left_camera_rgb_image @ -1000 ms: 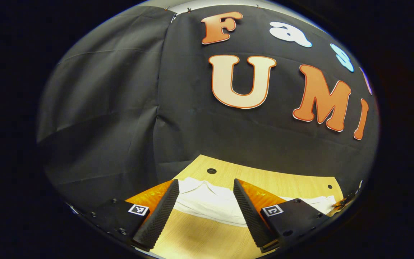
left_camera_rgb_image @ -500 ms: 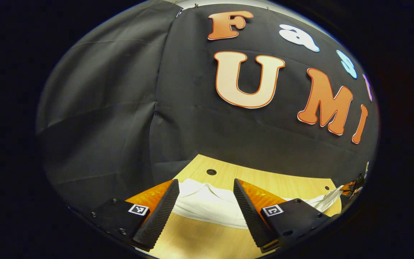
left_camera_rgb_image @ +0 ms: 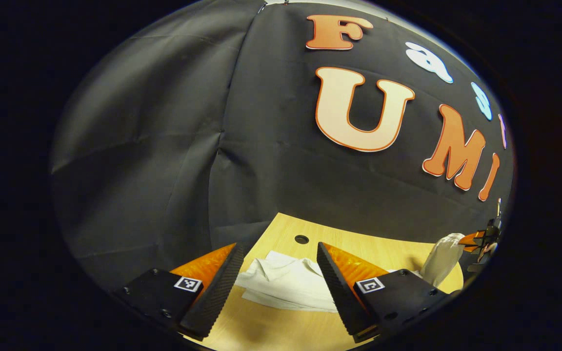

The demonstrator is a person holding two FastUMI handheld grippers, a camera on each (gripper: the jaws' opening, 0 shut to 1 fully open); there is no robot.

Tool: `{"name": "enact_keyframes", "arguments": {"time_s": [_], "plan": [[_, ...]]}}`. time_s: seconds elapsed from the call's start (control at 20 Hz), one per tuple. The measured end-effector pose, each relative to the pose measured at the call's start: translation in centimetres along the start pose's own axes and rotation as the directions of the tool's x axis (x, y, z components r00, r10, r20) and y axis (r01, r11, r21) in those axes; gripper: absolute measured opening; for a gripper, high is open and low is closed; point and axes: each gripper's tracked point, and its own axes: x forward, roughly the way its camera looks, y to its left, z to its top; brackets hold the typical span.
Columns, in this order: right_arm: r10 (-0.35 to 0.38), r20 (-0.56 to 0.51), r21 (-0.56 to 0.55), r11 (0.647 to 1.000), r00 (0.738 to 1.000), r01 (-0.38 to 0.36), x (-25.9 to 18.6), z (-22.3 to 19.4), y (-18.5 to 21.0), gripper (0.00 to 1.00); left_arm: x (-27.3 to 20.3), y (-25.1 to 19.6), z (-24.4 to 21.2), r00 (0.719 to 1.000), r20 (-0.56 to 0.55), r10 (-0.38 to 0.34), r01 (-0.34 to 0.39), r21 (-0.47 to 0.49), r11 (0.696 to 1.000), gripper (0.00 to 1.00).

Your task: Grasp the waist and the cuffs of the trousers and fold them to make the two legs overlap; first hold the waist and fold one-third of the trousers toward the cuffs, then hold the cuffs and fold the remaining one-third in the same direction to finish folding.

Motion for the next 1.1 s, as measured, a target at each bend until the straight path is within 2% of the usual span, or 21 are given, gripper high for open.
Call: {"name": "enact_keyframes", "arguments": {"time_s": [0.15,0.3,0.4,0.5,0.7,0.9,1.0,1.1], "plan": [[0.030,-0.044,-0.054,0.998,0.999,-0.033,1.0,-4.5,4.8,0.05,0.5,2.4,0.3,1.000,0.001,-0.004,0.004,0.000,1.000,0.99],[0.050,-0.110,-0.111,0.992,0.993,-0.062,2.9,-9.2,7.9,0.05,0.4,5.0,0.7,1.000,0.005,0.005,-0.005,-0.001,1.000,0.99],[0.058,-0.148,-0.133,0.988,0.987,-0.078,4.7,-10.7,7.7,0.06,0.3,6.6,0.7,1.000,0.004,0.015,-0.015,-0.010,1.000,0.99],[0.051,-0.178,-0.163,0.983,0.983,-0.080,6.2,-10.4,7.7,0.06,0.2,8.0,0.3,1.000,-0.005,0.022,-0.022,-0.015,1.000,0.99],[-0.006,-0.215,-0.290,0.955,0.977,-0.058,5.5,-8.1,10.2,0.06,0.1,10.1,-0.2,0.999,-0.012,0.045,-0.046,-0.017,0.999,0.99],[-0.089,-0.234,-0.474,0.880,0.968,-0.034,5.2,-7.1,13.2,0.07,0.0,10.4,-1.0,0.998,-0.027,0.052,-0.053,-0.016,0.998,1.00],[-0.077,-0.254,-0.478,0.876,0.964,-0.056,4.9,-7.6,13.1,0.11,-0.1,10.4,-0.9,0.998,-0.023,0.054,-0.054,-0.003,0.999,0.99],[-0.061,-0.282,-0.476,0.876,0.957,-0.084,5.0,-6.9,11.8,0.24,-0.2,10.4,-1.0,0.998,-0.024,0.054,-0.054,-0.005,0.999,0.99]]}}
